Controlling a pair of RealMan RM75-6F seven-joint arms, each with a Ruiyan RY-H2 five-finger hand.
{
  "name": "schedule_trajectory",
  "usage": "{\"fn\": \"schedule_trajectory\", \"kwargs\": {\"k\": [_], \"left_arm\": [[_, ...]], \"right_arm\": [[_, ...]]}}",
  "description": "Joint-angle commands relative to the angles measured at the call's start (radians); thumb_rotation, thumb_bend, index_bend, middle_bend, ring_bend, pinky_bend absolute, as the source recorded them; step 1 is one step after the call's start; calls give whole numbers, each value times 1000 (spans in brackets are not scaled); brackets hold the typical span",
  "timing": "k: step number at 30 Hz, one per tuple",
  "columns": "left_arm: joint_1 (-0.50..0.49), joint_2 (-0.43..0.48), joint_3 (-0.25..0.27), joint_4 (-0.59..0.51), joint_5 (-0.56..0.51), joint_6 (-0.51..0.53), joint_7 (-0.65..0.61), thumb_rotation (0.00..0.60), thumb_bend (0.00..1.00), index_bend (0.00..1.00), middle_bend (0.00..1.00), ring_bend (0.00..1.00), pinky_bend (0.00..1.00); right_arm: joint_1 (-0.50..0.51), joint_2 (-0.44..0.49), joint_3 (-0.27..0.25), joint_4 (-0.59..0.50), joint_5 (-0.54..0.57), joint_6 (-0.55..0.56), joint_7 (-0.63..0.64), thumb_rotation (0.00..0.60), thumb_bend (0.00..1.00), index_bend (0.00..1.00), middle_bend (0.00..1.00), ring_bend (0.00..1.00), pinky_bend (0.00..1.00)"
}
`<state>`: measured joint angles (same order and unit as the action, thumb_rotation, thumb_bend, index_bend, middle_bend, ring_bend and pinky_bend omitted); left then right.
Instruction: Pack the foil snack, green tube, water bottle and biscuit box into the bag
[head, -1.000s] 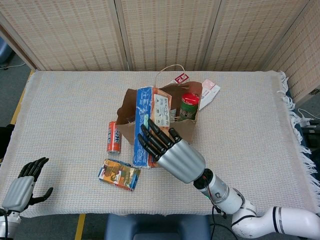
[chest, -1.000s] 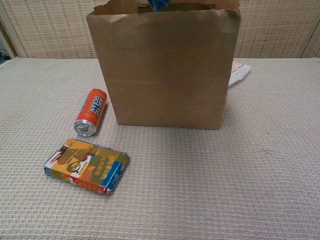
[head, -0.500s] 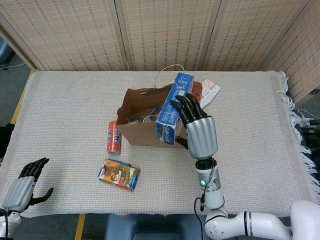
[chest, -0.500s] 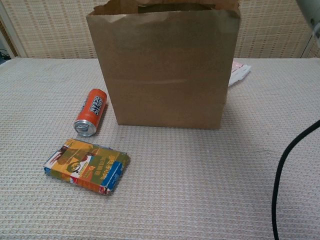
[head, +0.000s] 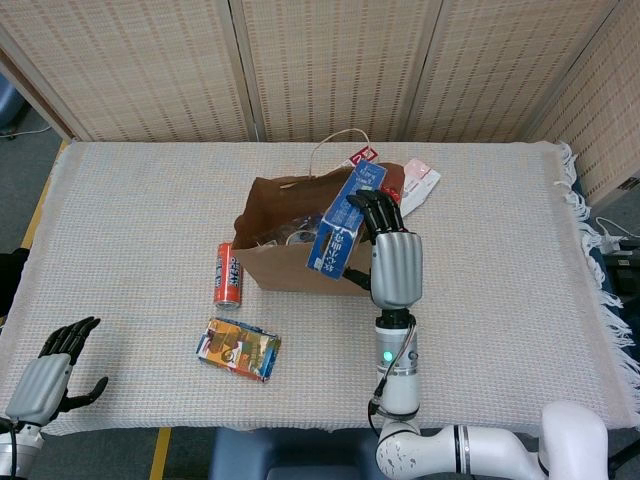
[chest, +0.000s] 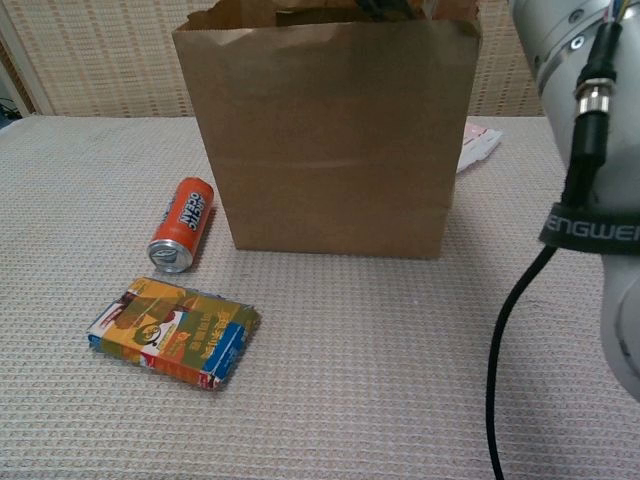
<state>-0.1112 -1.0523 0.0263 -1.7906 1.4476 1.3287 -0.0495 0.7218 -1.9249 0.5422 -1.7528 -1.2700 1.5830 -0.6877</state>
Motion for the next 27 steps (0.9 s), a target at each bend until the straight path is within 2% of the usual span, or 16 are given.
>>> {"fn": "schedule_trajectory", "kwargs": {"k": [1,3,5,6,7,14,21,24,27], "left_arm": [[0,1,0,0,-1,0,-4,600,331,0,0,0,9],[0,2,-1,0,-1,-1,-7,600,331,0,0,0,9],[-1,2,0,0,0,-2,-8,600,331,0,0,0,9],[-1,2,0,0,1,-2,-8,600,331,0,0,0,9],[-1,2,0,1,2,-1,-7,600,331,0,0,0,9],[-2,2,1,1,1,-3,-7,600,331,0,0,0,9],[-2,1,0,-1,-2,-4,-2,600,331,0,0,0,9],[-1,2,0,-1,-3,-2,-2,600,331,0,0,0,9],[-1,2,-1,1,-4,-2,-3,600,333,0,0,0,9]], "right_arm": [[9,-10,-3,3,16,-7,0,600,192,591,575,479,635],[9,-8,-12,-12,45,-23,-15,600,192,414,482,348,584],[7,2,-14,-35,74,-39,-30,600,182,150,305,200,485],[7,5,-13,-43,83,-43,-33,600,165,56,234,145,432],[7,8,-12,-49,91,-45,-35,600,147,14,192,112,395],[12,27,12,-85,115,-41,-32,600,70,0,55,8,264],[5,67,18,-129,122,-39,-21,600,56,0,44,0,237],[-13,110,-5,-169,83,-40,1,600,56,0,44,0,237],[-56,191,-58,-237,26,-48,24,600,55,0,44,0,234]]}}
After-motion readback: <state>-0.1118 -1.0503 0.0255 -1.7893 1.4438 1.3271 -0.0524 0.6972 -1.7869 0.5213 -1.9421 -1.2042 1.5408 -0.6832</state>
